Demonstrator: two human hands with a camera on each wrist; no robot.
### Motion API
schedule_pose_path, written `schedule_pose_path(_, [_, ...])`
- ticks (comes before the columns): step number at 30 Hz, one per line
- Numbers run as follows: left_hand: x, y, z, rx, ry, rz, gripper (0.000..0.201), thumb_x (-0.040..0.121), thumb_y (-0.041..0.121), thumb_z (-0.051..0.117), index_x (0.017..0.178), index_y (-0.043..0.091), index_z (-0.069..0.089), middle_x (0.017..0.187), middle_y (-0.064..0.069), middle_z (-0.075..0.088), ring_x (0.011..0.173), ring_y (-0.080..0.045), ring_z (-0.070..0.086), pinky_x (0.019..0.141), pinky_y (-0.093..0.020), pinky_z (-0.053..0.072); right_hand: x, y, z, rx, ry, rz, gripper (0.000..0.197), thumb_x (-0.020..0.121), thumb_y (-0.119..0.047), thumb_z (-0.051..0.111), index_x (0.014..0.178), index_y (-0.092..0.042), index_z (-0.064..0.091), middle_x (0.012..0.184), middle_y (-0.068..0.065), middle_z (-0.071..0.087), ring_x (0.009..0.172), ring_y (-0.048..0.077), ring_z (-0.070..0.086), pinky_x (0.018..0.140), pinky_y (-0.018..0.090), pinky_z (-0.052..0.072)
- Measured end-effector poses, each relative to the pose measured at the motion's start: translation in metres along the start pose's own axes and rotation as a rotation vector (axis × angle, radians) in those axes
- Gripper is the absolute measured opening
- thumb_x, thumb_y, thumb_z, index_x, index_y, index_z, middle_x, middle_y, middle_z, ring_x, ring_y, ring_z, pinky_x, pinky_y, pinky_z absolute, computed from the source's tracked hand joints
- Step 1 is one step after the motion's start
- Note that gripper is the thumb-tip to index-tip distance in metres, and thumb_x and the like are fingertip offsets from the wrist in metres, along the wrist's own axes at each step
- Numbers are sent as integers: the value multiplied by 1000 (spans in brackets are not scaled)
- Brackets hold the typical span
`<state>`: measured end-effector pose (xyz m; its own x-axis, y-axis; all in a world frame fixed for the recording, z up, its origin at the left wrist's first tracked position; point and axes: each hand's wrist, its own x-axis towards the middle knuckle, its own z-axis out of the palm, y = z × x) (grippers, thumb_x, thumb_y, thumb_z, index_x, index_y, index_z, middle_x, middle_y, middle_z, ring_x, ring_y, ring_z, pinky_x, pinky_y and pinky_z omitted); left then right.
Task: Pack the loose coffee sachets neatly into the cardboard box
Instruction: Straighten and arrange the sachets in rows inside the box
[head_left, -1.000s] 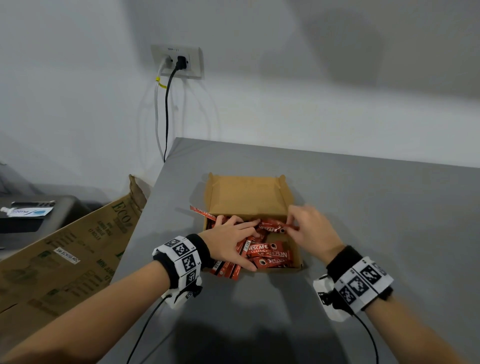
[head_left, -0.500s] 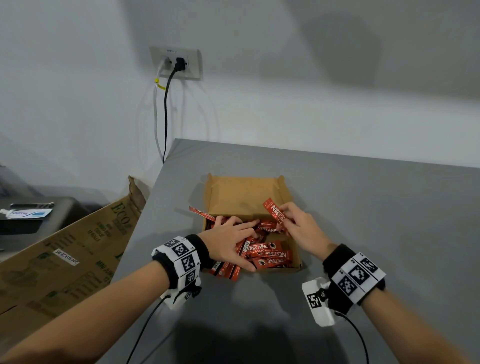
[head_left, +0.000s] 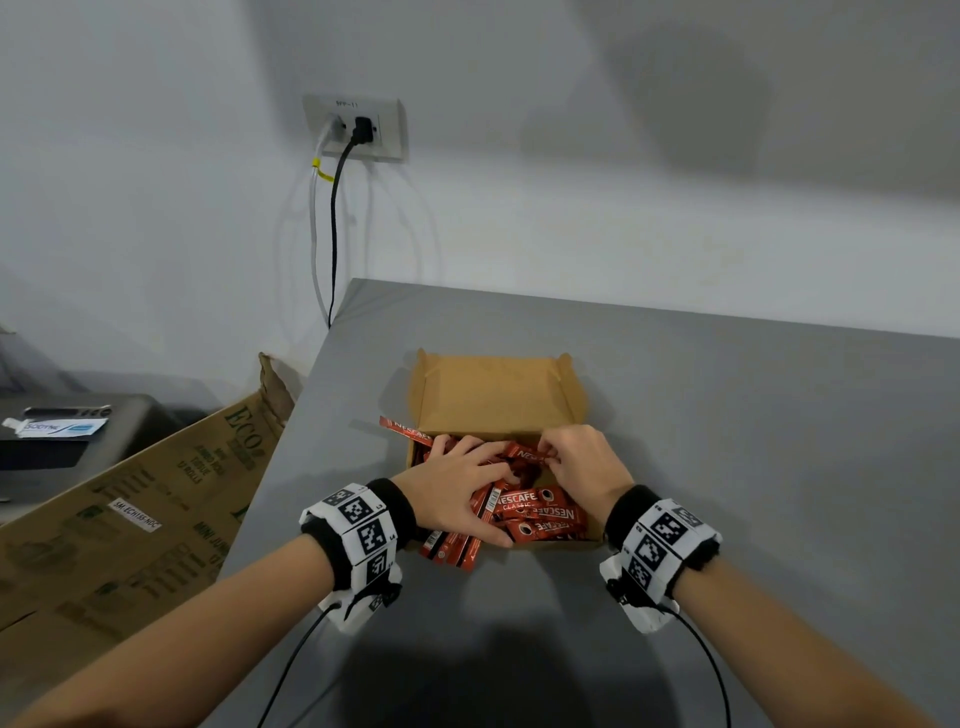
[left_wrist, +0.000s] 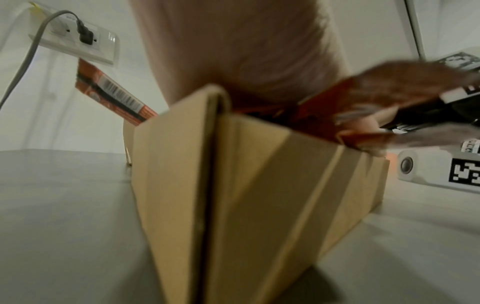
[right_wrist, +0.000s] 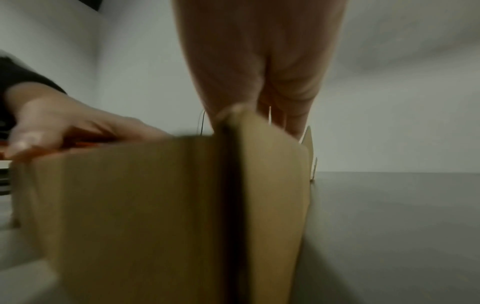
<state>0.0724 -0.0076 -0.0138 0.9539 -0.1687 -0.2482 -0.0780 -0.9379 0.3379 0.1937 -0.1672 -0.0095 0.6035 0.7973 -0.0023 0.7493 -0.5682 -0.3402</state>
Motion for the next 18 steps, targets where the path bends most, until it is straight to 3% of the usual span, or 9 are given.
schedule_pose_path(4, [-3,-3,4,-11,63,11,77,67,76,51,129,32,45,148,3,19,136,-16,16,110,-43,3,1,-5,2,-38,-11,25,16,87,-2,50,94,-3,64,97,13,66,90,30,61,80,40,49])
schedule_pose_path(7, [-5,-4,4,-1,74,11,85,61,82,39,128,31,46,142,5,26,132,-14,20,108,-39,5,-1,-8,3,-63,-25,25,12,86,-2,50,91,-3,61,95,13,64,88,31,59,77,40,48])
schedule_pose_path(12, [-7,-3,5,22,68,18,87,61,82,36,129,30,45,152,8,18,136,-15,17,109,-44,3,0,-12,3,-124,-61,34,13,86,0,45,89,-3,58,96,13,62,87,32,58,73,38,45])
schedule_pose_path(18, [-6,-2,5,32,16,-3,94,64,82,38,143,34,26,154,11,15,136,-16,16,111,-48,4,1,-14,2,-155,-83,44,14,90,-4,46,92,-5,60,100,11,61,89,31,59,76,39,48])
